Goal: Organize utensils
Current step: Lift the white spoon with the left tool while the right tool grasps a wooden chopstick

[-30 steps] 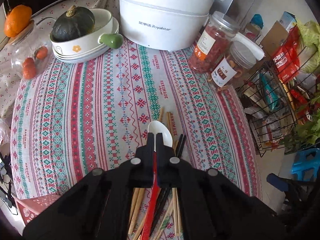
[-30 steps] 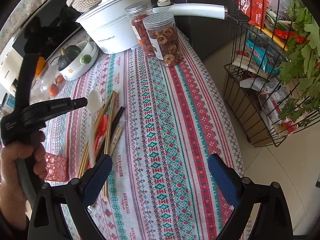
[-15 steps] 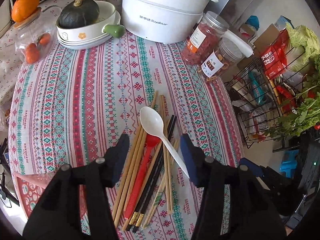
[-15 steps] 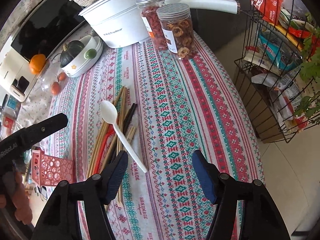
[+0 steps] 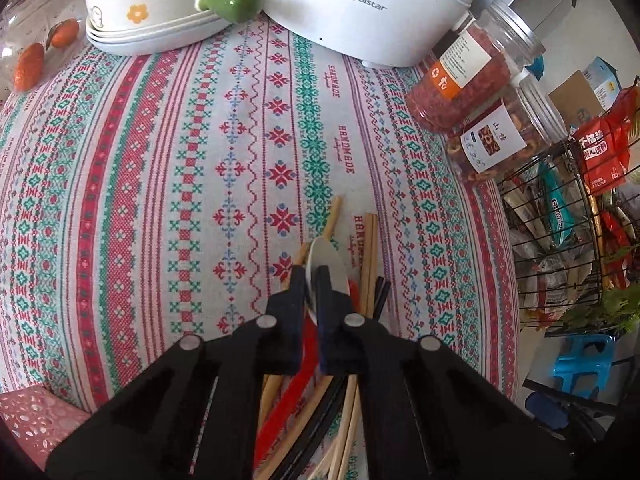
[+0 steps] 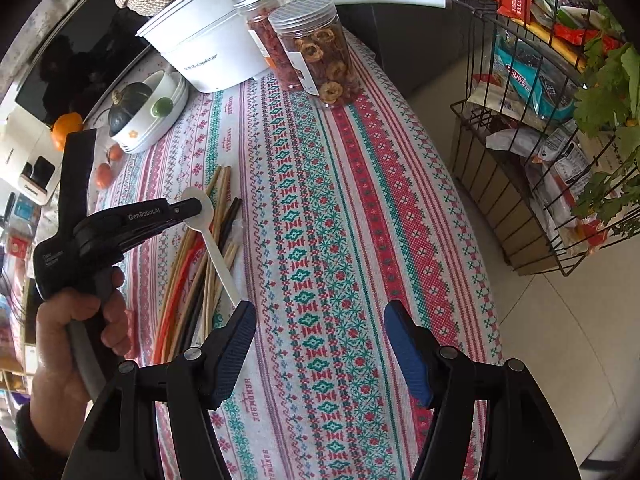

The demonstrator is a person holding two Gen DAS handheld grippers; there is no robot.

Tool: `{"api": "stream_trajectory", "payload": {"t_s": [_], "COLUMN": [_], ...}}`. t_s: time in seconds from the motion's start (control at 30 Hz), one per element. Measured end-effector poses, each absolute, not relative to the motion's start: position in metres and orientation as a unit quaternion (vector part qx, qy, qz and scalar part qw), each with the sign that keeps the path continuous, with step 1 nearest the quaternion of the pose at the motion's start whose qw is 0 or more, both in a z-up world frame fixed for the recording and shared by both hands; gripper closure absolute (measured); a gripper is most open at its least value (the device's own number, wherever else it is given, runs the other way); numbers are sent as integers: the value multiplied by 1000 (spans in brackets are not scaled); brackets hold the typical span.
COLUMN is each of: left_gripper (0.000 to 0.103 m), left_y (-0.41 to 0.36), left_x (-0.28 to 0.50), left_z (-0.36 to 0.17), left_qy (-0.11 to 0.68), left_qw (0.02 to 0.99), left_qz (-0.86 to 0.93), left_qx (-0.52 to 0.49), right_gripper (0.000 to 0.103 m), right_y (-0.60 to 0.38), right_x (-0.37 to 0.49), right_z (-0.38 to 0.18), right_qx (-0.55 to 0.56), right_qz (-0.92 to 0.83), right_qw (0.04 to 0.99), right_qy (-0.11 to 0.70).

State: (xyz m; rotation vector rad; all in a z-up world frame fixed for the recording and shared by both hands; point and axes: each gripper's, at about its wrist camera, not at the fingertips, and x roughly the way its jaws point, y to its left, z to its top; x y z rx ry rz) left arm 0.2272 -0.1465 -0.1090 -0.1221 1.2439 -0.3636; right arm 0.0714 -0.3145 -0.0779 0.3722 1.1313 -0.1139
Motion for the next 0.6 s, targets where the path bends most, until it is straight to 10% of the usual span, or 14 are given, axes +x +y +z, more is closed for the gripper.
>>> {"api": "stream_trajectory", "payload": {"t_s": [0.6], "left_gripper": [98], "left_y": [-25], "left_x": [113], "left_z": [57], "left_qy": [337], "left_qw": [920], "left_qz": [-196], "left_qx": [-22], "right_gripper": [47], "right_y": [-265], "right_x": [97], "right_z": [-83], "right_qx": [175], "right_qz": [3], "right_qw": [834], "right_qy": [524]}}
